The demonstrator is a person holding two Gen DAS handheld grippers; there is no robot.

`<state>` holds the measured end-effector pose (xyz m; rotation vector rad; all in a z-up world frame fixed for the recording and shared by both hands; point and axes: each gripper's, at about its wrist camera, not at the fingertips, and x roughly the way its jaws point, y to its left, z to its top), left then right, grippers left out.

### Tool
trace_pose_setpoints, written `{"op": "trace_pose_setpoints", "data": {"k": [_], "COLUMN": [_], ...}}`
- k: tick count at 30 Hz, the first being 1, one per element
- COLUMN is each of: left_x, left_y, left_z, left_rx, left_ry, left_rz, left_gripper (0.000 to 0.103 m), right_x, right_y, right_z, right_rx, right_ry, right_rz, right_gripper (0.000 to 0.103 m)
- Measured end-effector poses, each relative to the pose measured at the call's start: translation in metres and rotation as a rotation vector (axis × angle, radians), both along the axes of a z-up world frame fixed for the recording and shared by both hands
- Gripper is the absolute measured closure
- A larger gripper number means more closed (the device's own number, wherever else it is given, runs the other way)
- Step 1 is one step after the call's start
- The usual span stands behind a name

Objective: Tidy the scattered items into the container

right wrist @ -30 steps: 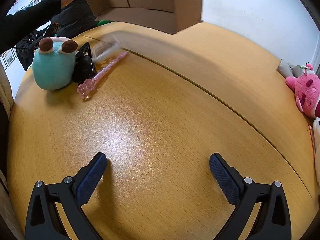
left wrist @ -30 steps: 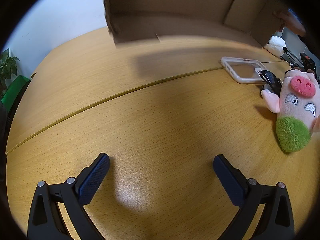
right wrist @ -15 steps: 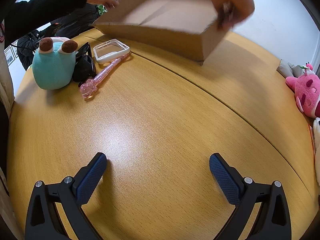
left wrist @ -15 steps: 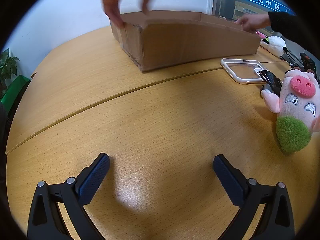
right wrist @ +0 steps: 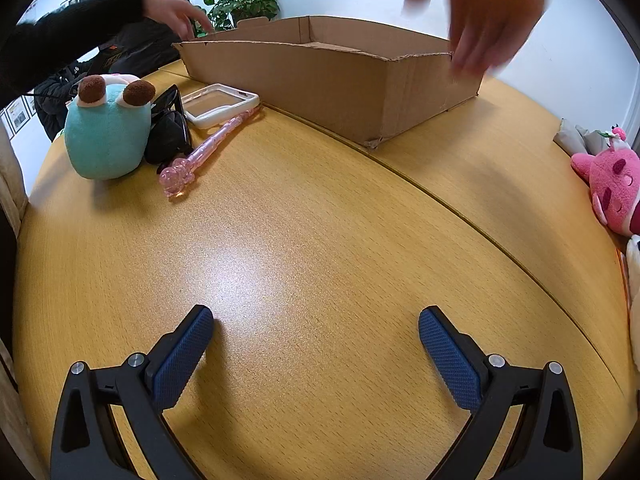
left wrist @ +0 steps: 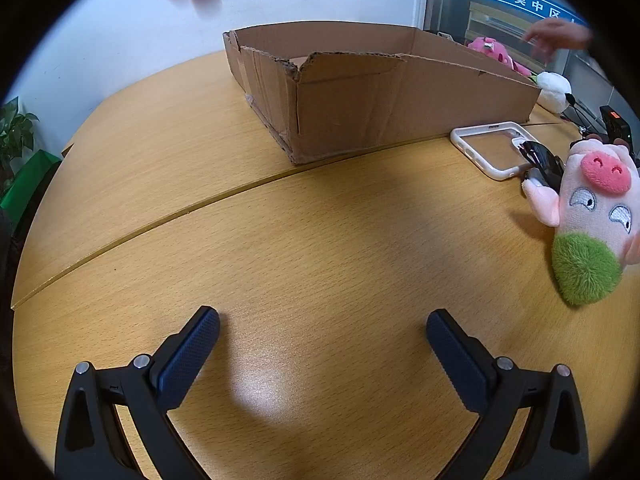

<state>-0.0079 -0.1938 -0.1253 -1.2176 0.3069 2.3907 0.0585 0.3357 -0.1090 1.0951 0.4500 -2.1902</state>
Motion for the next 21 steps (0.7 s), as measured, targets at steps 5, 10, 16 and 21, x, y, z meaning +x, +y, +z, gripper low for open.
{"op": "trace_pose_setpoints", "data": {"k": [5, 10, 16, 21], "left_x": [0.000, 0.000, 0.000, 0.000], "left_y": [0.000, 0.000, 0.000, 0.001], "left_z": [0.000, 0.000, 0.000, 0.000], "left_rx": [0.000, 0.000, 0.000, 0.000], "left_ry": [0.000, 0.000, 0.000, 0.000], "left_rz": [0.000, 0.000, 0.000, 0.000], "left_gripper": [0.000, 0.000, 0.000, 0.000], "right_x": [0.000, 0.000, 0.000, 0.002], "right_y": [0.000, 0.000, -0.004, -0.014], "right_z": [0.000, 0.000, 0.000, -0.001], "right_rx": [0.000, 0.000, 0.000, 0.002], "right_ry": [0.000, 0.000, 0.000, 0.001], "right_rz": [0.000, 0.000, -0.074, -0.158], "right_gripper": [0.000, 0.000, 0.000, 0.000]}}
